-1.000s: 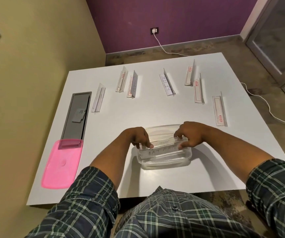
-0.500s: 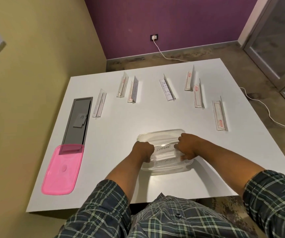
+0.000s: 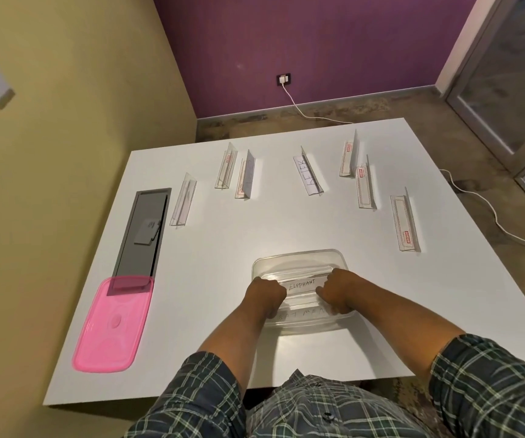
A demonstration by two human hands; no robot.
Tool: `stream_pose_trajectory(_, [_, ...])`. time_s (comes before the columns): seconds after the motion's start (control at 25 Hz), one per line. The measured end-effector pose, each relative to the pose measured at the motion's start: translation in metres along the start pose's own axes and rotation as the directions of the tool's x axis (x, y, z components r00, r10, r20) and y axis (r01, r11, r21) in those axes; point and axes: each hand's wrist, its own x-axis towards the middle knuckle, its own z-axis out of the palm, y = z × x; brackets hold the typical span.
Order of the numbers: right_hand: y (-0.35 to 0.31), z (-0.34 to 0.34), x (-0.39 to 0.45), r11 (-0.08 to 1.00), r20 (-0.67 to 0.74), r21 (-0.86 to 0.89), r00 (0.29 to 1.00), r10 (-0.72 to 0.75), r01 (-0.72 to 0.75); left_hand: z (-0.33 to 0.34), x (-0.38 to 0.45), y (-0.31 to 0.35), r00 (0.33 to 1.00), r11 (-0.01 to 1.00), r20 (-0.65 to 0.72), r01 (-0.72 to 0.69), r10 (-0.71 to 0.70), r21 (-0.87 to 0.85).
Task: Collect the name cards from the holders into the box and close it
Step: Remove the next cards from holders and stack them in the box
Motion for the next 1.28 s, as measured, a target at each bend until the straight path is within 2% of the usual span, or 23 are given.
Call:
stream_pose_trajectory(0.32, [0.002,0.003,0.006,0.999,-0.002,-0.002,0.999,-0.048,0.048,-0.002,0.000,-0.001,1.000,0.999,-0.006,-0.017,0.017,-0.031])
stream_pose_trajectory(0.44, [0.005,0.004,0.010,0.998,-0.096,-0.014,0.993,-0.065,0.064,-0.006,-0.001,-0.003,0.998,0.994,-0.047,-0.037,0.033,-0.098])
stream_pose_trajectory(0.56, [0.015,-0.003,0.014,0.997,-0.266,0.018,0.961,-0.071,0.078,-0.013,-0.003,-0.010,0.984,0.977,-0.179,-0.053,0.016,-0.204])
stream_pose_trajectory(0.68, [0.030,-0.018,0.014,0.992,-0.488,0.048,0.869,-0.078,0.116,-0.024,-0.005,-0.027,0.951,0.959,-0.300,-0.018,-0.071,-0.283])
stream_pose_trajectory(0.76, [0.042,-0.028,0.019,0.995,-0.596,0.061,0.803,-0.027,0.079,-0.030,-0.007,-0.043,0.917,0.928,-0.356,0.039,-0.181,-0.370])
stream_pose_trajectory(0.84, [0.051,-0.041,0.025,0.995,-0.621,0.100,0.783,0.040,0.029,-0.032,-0.009,-0.063,0.869,0.879,-0.385,0.108,-0.310,-0.465])
stream_pose_trajectory(1.0, [0.064,-0.076,0.042,0.979,-0.661,0.202,0.733,0.161,-0.033,-0.025,-0.013,-0.106,0.818,0.774,-0.322,0.216,-0.476,-0.596])
stream_pose_trajectory(1.28, [0.066,-0.158,0.099,0.941,-0.622,0.337,0.742,0.251,-0.037,0.010,-0.023,-0.185,0.717,0.602,-0.214,0.342,-0.664,-0.721])
